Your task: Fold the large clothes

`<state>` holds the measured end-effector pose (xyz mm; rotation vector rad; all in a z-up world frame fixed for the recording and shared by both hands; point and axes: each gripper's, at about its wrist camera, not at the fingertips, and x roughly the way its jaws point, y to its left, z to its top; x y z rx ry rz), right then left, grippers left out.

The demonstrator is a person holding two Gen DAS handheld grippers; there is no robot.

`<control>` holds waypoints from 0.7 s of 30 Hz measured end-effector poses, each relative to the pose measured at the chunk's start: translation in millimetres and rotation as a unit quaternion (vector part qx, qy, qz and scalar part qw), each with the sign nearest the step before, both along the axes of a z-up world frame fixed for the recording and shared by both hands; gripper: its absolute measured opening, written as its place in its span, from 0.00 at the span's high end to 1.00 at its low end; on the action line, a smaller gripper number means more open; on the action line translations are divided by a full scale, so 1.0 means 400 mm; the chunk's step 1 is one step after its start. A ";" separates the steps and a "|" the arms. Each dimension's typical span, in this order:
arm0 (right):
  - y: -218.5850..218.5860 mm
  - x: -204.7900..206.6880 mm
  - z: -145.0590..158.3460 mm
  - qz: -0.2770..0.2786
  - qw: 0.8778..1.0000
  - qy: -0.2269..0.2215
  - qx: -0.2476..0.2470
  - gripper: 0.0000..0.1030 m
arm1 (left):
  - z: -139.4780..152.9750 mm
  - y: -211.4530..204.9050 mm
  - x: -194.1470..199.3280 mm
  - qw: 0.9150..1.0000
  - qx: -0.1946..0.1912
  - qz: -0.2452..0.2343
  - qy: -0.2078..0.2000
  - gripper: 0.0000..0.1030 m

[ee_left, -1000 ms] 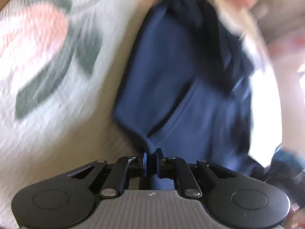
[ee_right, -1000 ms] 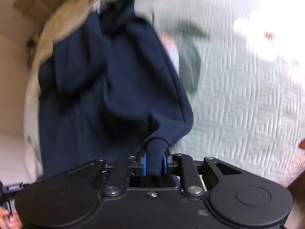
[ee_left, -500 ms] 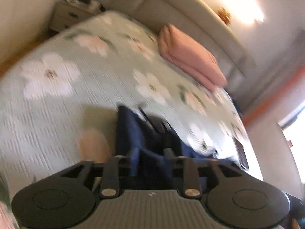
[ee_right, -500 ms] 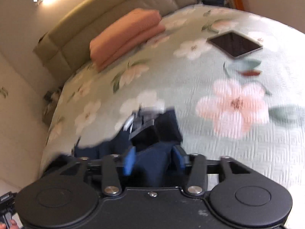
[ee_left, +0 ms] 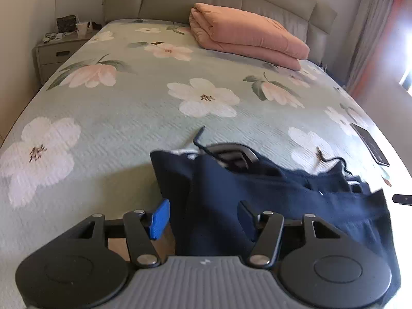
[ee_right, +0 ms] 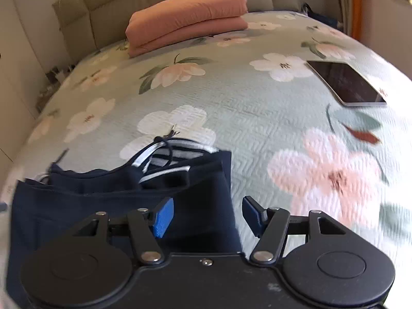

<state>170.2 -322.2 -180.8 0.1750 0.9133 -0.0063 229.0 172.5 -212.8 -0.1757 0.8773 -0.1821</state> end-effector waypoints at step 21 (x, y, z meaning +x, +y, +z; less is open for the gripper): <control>0.170 -0.065 0.024 0.050 0.973 -0.092 -0.207 0.93 | 0.022 -0.041 0.042 0.998 -0.050 -0.023 -0.028 0.91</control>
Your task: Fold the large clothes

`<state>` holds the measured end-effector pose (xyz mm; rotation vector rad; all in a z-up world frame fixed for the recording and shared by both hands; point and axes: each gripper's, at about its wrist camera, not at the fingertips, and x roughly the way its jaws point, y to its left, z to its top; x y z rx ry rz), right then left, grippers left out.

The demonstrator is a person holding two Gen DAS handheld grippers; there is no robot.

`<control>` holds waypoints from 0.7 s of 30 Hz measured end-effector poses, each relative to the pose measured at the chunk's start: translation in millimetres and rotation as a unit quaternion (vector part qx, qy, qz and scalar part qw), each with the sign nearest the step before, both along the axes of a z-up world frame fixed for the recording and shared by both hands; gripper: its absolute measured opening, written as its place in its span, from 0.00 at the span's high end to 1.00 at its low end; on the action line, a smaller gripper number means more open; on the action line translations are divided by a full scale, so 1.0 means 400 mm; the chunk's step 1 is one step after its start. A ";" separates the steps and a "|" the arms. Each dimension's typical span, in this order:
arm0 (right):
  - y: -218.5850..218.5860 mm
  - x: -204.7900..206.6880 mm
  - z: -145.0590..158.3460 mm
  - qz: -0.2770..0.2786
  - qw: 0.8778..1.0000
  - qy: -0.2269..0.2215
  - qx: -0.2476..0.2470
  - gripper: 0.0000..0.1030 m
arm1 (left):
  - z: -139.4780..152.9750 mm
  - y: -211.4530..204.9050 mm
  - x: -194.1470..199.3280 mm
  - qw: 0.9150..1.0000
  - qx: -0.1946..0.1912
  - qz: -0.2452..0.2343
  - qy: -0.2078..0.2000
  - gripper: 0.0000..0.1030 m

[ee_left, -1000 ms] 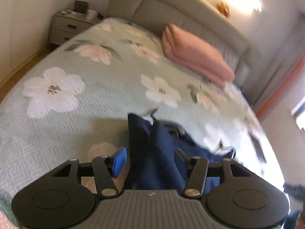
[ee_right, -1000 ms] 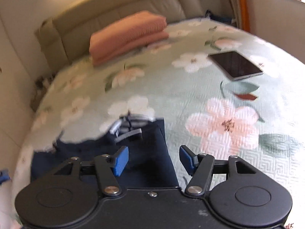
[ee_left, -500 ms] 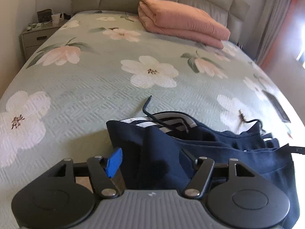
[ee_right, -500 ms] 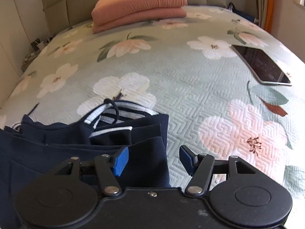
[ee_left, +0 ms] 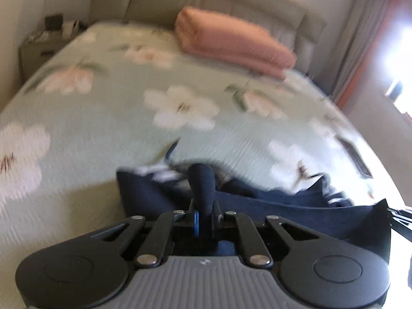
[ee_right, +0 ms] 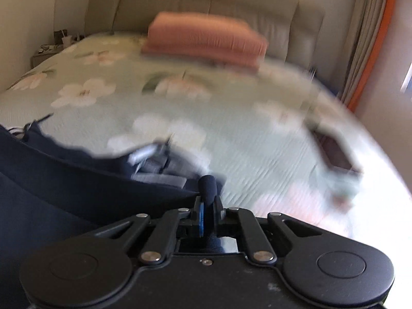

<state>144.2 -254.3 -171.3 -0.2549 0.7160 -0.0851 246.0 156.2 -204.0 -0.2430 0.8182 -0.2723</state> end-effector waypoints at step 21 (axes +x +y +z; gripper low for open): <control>-0.034 0.316 -0.136 -0.046 0.997 0.031 0.045 0.92 | -0.148 -0.003 0.234 0.987 0.133 0.094 -0.014 0.76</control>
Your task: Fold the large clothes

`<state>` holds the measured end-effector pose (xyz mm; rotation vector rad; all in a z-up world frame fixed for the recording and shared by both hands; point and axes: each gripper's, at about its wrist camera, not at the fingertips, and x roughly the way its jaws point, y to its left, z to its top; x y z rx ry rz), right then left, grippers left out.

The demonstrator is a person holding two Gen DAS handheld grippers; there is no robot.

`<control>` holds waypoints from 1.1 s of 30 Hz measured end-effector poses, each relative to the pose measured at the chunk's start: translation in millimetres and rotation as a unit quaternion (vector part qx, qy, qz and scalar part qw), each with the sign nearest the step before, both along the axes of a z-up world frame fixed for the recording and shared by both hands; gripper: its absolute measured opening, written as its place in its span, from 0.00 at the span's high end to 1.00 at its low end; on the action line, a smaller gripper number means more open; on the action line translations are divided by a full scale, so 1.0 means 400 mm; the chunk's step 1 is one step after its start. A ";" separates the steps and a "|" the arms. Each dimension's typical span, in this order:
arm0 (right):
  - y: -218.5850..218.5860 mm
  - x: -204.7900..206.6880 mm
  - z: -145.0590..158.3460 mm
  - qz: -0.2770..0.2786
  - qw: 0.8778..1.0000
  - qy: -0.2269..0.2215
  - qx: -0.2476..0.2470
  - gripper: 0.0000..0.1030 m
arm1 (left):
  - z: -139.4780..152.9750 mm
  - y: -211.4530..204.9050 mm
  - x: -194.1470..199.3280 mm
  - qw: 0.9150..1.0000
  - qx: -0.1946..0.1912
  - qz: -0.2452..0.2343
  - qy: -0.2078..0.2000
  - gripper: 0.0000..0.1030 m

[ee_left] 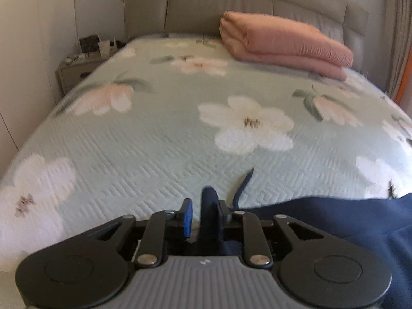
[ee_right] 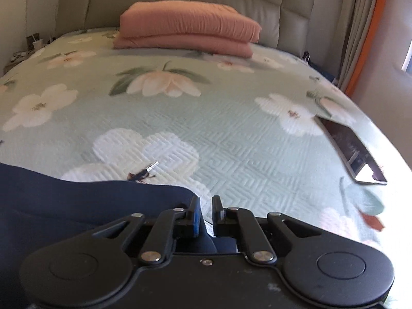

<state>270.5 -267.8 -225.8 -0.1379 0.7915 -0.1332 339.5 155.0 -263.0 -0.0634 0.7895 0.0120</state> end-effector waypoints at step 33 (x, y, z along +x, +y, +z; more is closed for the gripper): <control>0.246 -0.400 -0.038 0.030 0.989 0.144 0.034 0.25 | -0.084 0.006 -0.477 0.963 -0.211 -0.001 0.165 0.97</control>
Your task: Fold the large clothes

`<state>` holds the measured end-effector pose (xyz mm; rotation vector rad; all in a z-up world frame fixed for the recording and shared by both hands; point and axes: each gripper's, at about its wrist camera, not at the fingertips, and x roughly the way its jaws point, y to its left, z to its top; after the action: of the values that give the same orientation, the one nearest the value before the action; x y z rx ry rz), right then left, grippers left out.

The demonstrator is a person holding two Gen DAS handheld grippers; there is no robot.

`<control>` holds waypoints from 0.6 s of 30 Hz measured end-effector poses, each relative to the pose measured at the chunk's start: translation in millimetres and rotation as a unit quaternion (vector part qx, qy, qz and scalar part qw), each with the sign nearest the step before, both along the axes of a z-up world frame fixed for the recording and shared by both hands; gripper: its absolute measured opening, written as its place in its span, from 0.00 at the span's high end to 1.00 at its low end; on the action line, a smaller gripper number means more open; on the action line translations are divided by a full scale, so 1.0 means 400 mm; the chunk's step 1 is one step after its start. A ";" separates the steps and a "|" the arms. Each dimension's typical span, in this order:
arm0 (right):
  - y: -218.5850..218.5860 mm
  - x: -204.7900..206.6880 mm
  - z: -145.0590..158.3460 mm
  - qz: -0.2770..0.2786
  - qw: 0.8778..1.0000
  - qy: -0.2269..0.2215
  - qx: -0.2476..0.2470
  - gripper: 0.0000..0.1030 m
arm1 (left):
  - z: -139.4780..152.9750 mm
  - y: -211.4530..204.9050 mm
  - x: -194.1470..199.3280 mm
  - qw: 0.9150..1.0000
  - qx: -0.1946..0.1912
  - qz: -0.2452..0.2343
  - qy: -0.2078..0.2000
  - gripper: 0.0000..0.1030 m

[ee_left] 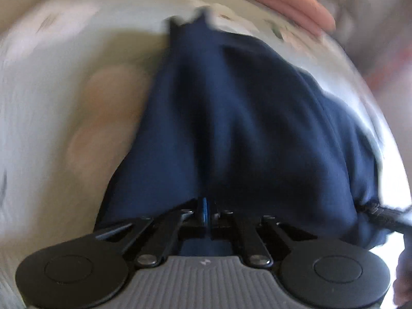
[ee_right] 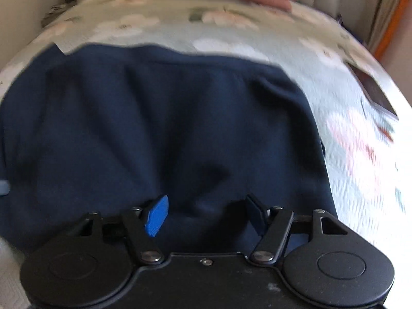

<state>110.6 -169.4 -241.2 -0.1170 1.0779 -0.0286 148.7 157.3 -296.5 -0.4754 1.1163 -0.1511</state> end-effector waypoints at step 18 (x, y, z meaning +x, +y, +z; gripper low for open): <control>0.001 -0.079 0.117 -0.072 0.995 0.021 0.063 0.24 | 0.126 0.054 -0.122 0.997 0.058 -0.030 -0.030 0.84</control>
<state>79.1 -169.2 -194.5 0.0744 1.1266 -0.0869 99.8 178.7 -246.0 -0.3318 1.0757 -0.1520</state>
